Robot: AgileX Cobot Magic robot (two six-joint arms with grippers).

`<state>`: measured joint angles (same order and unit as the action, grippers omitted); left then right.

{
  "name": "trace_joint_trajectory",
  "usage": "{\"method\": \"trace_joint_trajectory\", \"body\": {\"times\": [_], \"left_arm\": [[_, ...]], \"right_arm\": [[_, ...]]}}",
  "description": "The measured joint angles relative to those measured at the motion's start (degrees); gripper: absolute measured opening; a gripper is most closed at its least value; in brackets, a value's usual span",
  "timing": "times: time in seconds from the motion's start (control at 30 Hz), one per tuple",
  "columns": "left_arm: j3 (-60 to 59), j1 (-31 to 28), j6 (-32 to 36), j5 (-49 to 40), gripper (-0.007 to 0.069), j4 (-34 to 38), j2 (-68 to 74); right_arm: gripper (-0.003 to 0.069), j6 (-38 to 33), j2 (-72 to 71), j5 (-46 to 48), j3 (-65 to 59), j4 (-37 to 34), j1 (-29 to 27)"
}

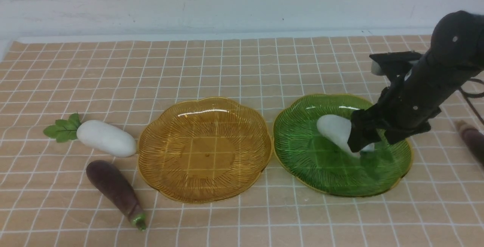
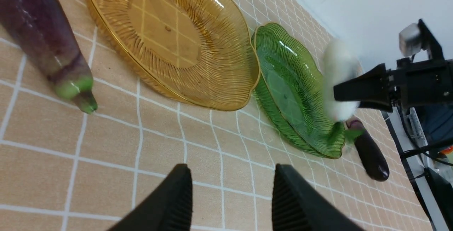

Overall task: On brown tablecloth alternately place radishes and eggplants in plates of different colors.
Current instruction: 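Place the white radish on the plate, then pick up the eggplant and place it on the yellow plate with the right gripper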

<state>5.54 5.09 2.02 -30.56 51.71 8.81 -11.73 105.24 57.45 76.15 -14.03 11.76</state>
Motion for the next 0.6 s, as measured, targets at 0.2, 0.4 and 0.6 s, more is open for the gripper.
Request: {"method": "trace_joint_trajectory", "body": {"times": [0.2, 0.4, 0.6], "left_arm": [[0.00, 0.00, 0.07, -0.28, 0.0294, -0.14, 0.00], [0.00, 0.00, 0.13, -0.34, 0.0294, -0.14, 0.00], [0.00, 0.00, 0.13, -0.39, 0.0294, -1.90, 0.00]], "right_arm": [[0.0268, 3.57, 0.00, 11.15, 5.53, 8.10, -8.07], [0.0017, 4.98, 0.63, 12.26, 6.47, 13.07, -17.19], [0.0253, 6.10, 5.02, 12.34, 6.47, 16.78, -23.50]]}}
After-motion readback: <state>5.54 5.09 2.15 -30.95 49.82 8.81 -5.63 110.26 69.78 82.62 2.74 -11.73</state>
